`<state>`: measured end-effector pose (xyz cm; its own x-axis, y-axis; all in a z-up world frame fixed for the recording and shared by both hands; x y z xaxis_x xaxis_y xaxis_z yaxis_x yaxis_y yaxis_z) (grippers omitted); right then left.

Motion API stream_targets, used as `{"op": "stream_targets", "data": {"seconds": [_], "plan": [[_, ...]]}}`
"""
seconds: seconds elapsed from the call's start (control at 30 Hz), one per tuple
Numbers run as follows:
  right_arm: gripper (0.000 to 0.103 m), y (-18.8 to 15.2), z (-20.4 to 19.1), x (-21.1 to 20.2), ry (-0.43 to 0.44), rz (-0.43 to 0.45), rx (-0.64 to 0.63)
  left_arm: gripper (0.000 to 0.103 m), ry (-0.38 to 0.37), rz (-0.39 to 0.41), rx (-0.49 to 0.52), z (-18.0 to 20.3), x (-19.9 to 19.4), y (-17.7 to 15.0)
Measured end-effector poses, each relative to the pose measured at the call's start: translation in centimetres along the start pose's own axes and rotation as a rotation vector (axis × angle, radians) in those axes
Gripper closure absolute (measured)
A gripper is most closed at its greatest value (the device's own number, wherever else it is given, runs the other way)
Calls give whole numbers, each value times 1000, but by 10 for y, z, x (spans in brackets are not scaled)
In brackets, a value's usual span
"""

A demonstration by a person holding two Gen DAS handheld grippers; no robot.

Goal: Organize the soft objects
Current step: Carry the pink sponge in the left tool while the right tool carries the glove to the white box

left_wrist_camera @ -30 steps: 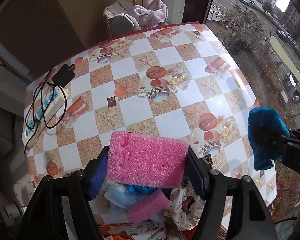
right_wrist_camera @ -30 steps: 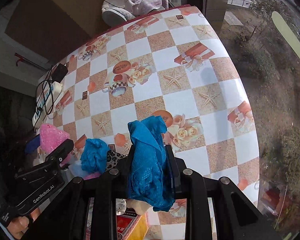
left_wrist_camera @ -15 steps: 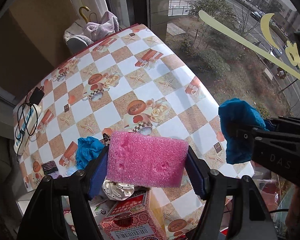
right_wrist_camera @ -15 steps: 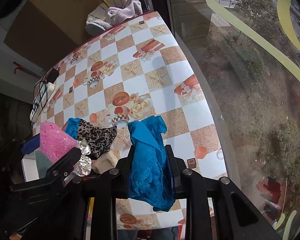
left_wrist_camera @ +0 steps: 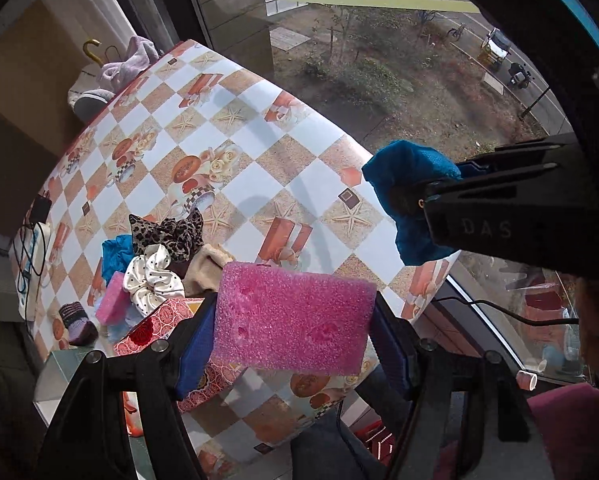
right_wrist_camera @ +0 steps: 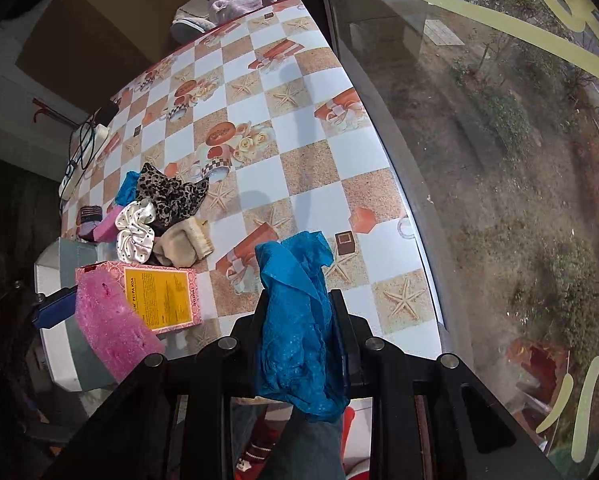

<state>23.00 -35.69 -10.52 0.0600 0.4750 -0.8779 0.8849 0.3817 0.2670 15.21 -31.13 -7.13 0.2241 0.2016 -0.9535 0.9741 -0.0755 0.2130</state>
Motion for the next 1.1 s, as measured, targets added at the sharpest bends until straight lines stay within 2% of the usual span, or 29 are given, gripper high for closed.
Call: {"op": "stream_targets", "data": {"seconds": [0.27,0.5,0.8,1.1], "plan": [[75,-44,-15,17,26,-96,-91,28,5,-33,-24,2,-8,-42],[75,-74,-54,37,83,-200,-217,28,54,-73,-143,-28,-16,-95],[75,-110,-128,61,143,-303,-395,28,132,-71,-351,-97,-33,-157],[75,-135,-227,91,186,-324,-514,28,196,-102,-516,-188,-31,-245]]}}
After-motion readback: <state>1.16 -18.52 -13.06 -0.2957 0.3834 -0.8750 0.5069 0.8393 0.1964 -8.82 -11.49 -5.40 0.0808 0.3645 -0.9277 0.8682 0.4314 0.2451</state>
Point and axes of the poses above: each gripper's, at about its wrist camera, not at the fingertips, and x roughly the way its jaws point, z to its right, y to its top, the point moved 10 cm from there along x, roughly the way its jaws point, and after that the axes turned 11 degrees about y, right-handed, at the moved point
